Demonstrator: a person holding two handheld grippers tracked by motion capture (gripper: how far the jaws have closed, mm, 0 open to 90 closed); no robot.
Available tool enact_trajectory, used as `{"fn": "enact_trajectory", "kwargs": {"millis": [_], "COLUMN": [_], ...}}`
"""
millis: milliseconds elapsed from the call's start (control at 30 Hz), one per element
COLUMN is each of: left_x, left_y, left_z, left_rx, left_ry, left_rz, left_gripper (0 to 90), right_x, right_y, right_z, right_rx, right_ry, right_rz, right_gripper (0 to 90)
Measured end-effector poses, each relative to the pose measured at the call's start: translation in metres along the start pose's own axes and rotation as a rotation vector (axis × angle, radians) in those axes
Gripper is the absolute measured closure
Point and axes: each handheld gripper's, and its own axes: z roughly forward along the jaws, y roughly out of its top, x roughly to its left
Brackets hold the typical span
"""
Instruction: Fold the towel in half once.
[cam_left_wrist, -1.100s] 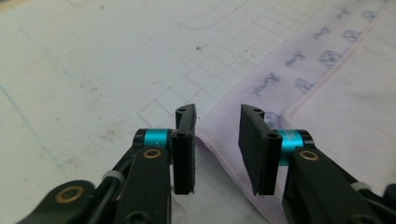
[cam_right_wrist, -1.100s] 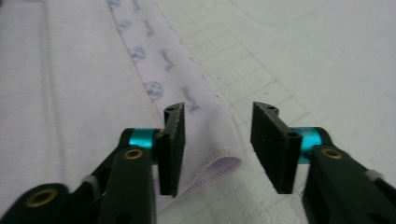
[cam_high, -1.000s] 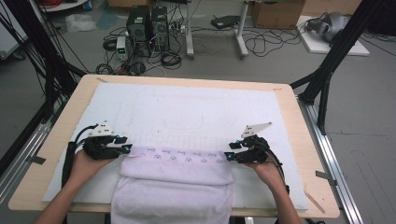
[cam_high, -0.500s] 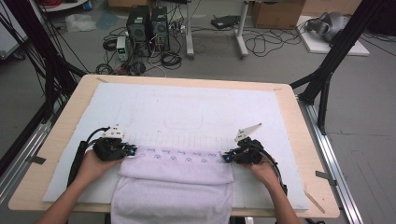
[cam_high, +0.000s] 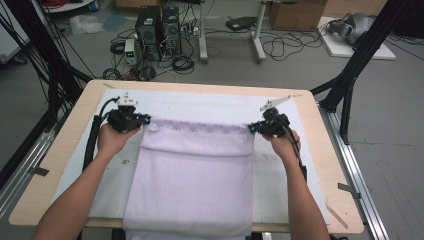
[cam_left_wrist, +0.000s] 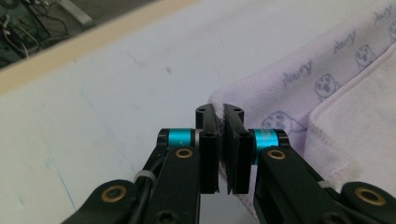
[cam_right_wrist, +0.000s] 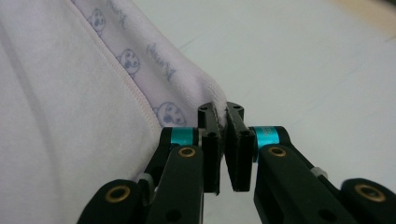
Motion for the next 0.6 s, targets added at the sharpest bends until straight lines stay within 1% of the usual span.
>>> {"fn": "enact_trajectory", "kwargs": {"millis": [33, 67, 133, 167, 200, 233, 267, 300, 333, 367, 400, 433, 467, 500, 533, 567, 600], "left_x": [0.003, 0.005, 0.009, 0.011, 0.013, 0.016, 0.018, 0.019, 0.021, 0.021, 0.025, 0.025, 0.026, 0.026, 0.025, 0.024, 0.023], "left_y": [0.011, 0.022, 0.041, 0.048, 0.050, 0.049, 0.046, 0.041, 0.034, 0.034, 0.018, 0.018, 0.004, 0.004, -0.007, -0.012, -0.016], "left_z": [0.000, -0.001, -0.006, -0.008, -0.009, -0.009, -0.006, -0.004, -0.003, -0.003, -0.001, -0.001, 0.001, 0.001, 0.001, 0.002, 0.003], "left_rx": [0.000, -0.007, -0.033, -0.046, -0.050, -0.042, -0.018, 0.011, 0.017, 0.017, 0.040, 0.040, 0.060, 0.060, 0.058, 0.059, 0.067], "left_ry": [0.008, 0.022, 0.041, 0.048, 0.044, 0.036, 0.033, 0.043, 0.044, 0.044, 0.023, 0.023, 0.009, 0.009, -0.016, -0.029, -0.038], "left_rz": [0.006, 0.014, 0.023, 0.022, 0.013, 0.001, -0.007, -0.008, -0.019, -0.019, -0.046, -0.046, -0.057, -0.057, -0.067, -0.069, -0.069], "left_gripper": [85.1, 85.2, 85.1, 85.1, 85.0, 84.4, 82.1, 77.6, 74.5, 72.2, 69.0, 66.6, 65.6, 64.8, 63.7, 62.2, 60.5], "right_x": [-0.005, -0.010, -0.015, -0.016, -0.018, -0.019, -0.020, -0.021, -0.022, -0.021, -0.020, -0.021, -0.021, -0.018, -0.016, -0.015, -0.014], "right_y": [0.009, 0.018, 0.037, 0.044, 0.049, 0.051, 0.051, 0.047, 0.042, 0.036, 0.029, 0.023, 0.017, 0.011, 0.006, 0.002, -0.002], "right_z": [-0.006, -0.012, -0.023, -0.028, -0.032, -0.033, -0.032, -0.028, -0.023, -0.017, -0.012, -0.007, -0.004, -0.001, 0.001, 0.003, 0.006], "right_rx": [-0.017, -0.028, -0.032, -0.047, -0.059, -0.061, -0.067, -0.075, -0.069, -0.046, -0.036, -0.019, -0.003, -0.020, -0.024, -0.020, -0.018], "right_ry": [-0.008, -0.013, -0.043, -0.050, -0.044, -0.044, -0.035, -0.016, -0.011, -0.028, -0.028, -0.010, -0.001, -0.014, -0.012, 0.007, 0.019], "right_rz": [0.008, 0.005, -0.011, -0.015, -0.011, -0.015, -0.009, 0.010, 0.018, 0.023, 0.030, 0.054, 0.070, 0.053, 0.045, 0.060, 0.063], "right_gripper": [86.1, 86.1, 86.1, 86.1, 86.1, 85.8, 84.0, 79.0, 72.6, 68.5, 66.1, 62.6, 61.3, 61.3, 60.2, 57.8, 57.1]}}
